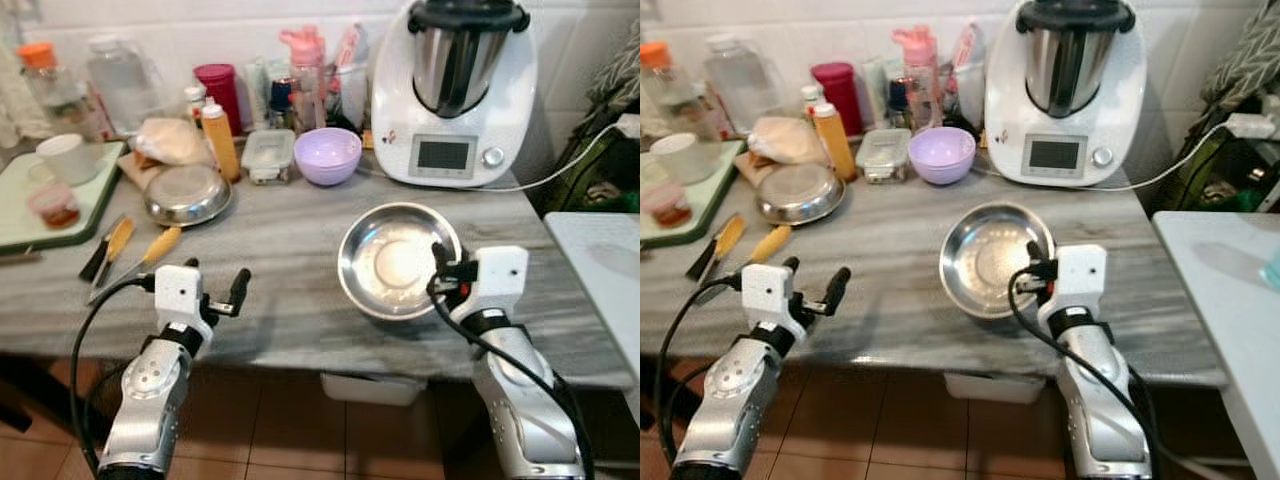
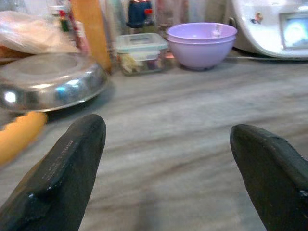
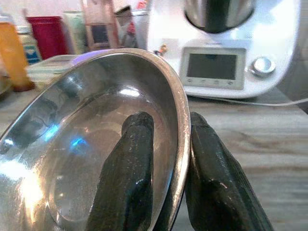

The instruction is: Setting the table

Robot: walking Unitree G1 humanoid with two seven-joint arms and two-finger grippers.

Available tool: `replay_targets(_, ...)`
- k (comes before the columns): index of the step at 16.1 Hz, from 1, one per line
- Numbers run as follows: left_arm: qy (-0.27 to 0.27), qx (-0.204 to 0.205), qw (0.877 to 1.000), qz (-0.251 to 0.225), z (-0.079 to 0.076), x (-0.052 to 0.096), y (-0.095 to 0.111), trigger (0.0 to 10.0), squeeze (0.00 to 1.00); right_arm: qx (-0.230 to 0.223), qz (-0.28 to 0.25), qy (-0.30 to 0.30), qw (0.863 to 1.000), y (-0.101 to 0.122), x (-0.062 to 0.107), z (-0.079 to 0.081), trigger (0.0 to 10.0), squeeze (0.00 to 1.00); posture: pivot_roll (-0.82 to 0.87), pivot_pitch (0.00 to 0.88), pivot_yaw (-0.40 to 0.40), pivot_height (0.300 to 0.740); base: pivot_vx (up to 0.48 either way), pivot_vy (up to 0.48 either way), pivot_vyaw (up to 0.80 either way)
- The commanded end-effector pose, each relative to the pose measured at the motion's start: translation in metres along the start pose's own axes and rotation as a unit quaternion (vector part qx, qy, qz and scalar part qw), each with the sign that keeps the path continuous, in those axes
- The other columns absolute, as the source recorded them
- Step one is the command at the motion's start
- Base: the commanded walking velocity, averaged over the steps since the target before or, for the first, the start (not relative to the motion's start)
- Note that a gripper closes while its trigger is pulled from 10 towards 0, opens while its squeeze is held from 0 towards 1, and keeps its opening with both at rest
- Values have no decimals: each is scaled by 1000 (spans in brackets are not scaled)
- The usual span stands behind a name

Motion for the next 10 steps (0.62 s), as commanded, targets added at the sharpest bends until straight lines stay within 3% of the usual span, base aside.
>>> replay_targets(1, -4, -13, 1000, 0, 1, 4, 0, 10000, 0, 1, -7, -2, 1000, 3, 1, -2, 10000, 0, -91, 0, 56, 740, 0, 0, 0)
replay_targets(3, -12, -20, 1000, 9, 4, 12, -2, 10000, 0, -3, -6, 1, 1000, 4, 1, 0, 10000, 0, -85, 0, 53, 740, 0, 0, 0)
replay_targets(5, -35, -55, 998, 23, 4, 22, -5, 10000, 0, -21, 0, 0, 1000, 2, -3, 2, 10000, 0, -78, 12, 50, 740, 0, 0, 0)
replay_targets(8, -66, -44, 996, 37, 0, 29, -7, 10000, 0, -49, 4, 4, 999, 5, -13, 5, 10000, 0, -73, 23, 58, 740, 0, 0, 0)
replay_targets(10, -82, -47, 995, 38, -3, 30, -4, 10000, 0, -92, 27, 2, 995, -2, -23, 10, 10000, 43, -68, 26, 67, 740, 0, 0, 0)
Point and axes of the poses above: a point about 5 cm out from each wrist's last joint towards the gripper, its own x axis pointing back from the gripper into the wrist, its own y axis along the axis of the wrist's last joint, z = x × y, the point moved 5 cm from there along -x, pointing out of the wrist towards the gripper, and after that the axes turned 15 degrees about x, right-handed, at the moved point
